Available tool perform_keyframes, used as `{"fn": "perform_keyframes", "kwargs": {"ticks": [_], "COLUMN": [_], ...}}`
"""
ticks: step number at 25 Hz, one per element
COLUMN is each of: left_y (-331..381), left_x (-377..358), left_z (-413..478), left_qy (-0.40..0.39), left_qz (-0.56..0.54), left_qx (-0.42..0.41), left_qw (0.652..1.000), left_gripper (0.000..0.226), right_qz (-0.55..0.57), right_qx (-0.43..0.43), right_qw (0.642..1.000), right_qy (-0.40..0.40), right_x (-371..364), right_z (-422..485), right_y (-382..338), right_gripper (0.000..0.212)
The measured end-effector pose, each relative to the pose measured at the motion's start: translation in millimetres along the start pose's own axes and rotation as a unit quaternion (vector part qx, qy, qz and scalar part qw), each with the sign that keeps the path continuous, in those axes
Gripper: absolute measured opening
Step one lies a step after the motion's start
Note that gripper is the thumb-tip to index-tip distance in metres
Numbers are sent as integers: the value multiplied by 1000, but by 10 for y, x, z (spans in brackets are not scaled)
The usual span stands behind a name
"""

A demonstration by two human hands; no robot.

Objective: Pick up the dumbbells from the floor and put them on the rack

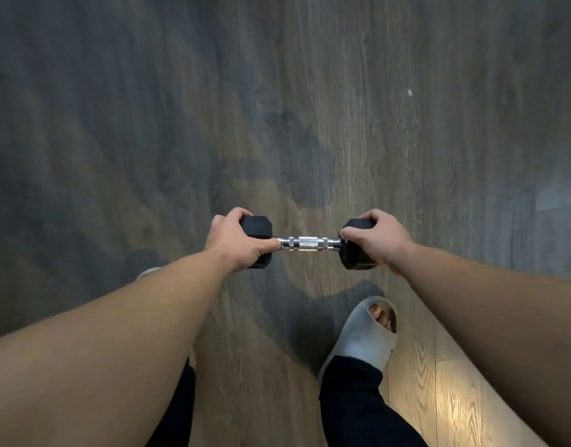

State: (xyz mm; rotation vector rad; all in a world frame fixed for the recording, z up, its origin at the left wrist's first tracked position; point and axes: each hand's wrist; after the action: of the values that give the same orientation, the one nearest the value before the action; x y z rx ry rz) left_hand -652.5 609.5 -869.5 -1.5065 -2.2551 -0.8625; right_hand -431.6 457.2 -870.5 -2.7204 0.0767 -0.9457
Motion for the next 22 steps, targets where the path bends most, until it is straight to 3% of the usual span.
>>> {"fn": "perform_keyframes", "kwargs": {"ticks": [15, 22], "left_y": [1063, 1012], "left_x": [4044, 5530], "left_z": [-2499, -3470], "left_qy": [116, 194], "left_qz": [-48, -46], "left_qx": [-59, -137], "left_qw": [990, 970], "left_gripper": [60, 87], "right_qz": [85, 132], "right_qx": [52, 94], "right_qw": [993, 981], "right_qy": [56, 102], "right_x": [1633, 1954], "right_z": [-3446, -4981], "right_y": [-2861, -3722], "right_gripper": [36, 32]}}
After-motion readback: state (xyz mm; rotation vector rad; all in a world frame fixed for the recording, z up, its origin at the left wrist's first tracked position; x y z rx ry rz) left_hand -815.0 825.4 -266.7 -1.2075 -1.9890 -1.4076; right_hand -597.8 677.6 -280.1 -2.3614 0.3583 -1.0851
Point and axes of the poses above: each hand's wrist, its own z-axis towards the middle knuckle, its own x-axis out of the back of the hand, y = z × x, and after that the axes turned 11 degrees about y, right-handed
